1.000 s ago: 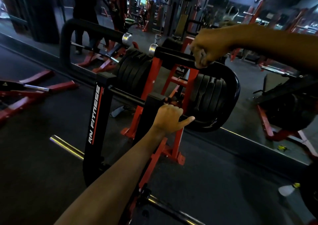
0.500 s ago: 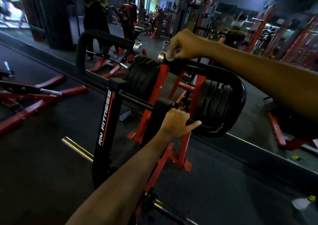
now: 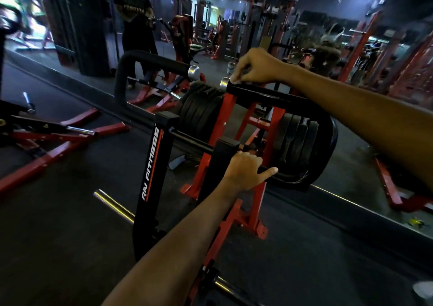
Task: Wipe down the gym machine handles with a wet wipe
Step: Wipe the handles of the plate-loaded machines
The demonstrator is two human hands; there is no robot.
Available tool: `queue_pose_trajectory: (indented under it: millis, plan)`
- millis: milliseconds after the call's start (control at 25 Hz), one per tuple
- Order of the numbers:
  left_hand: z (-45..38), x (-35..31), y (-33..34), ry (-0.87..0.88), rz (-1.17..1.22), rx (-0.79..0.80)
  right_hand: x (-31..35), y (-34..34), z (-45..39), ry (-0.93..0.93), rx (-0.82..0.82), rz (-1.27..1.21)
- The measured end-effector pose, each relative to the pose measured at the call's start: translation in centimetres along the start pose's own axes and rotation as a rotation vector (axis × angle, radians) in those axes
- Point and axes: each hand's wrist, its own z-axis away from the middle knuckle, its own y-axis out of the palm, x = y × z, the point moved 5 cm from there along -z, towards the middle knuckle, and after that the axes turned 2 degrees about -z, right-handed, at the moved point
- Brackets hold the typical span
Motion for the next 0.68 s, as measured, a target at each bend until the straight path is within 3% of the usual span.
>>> queue_pose_trajectory:
  millis: [160, 360, 560, 680]
  plan:
    - [-0.1, 0.1, 0.0, -0.014, -0.024, 0.04, -1.2, -1.2, 2.7, -0.019, 0.14, -0.04]
    - [0.0, -0.3, -0.4, -0.018, 0.024, 0.032, -2.5, -3.2, 3.8, 0.139, 0.36, 0.044]
    - [0.2, 0.0, -0.3, -0.015, 0.069, 0.001, 0.6, -0.7, 0.0, -0.016, -0.012, 0.058]
    - [0.3, -0.1, -0.3, -0.013, 0.084, -0.029, 2.2, 1.5, -0.6, -0.076, -0.023, 0.101]
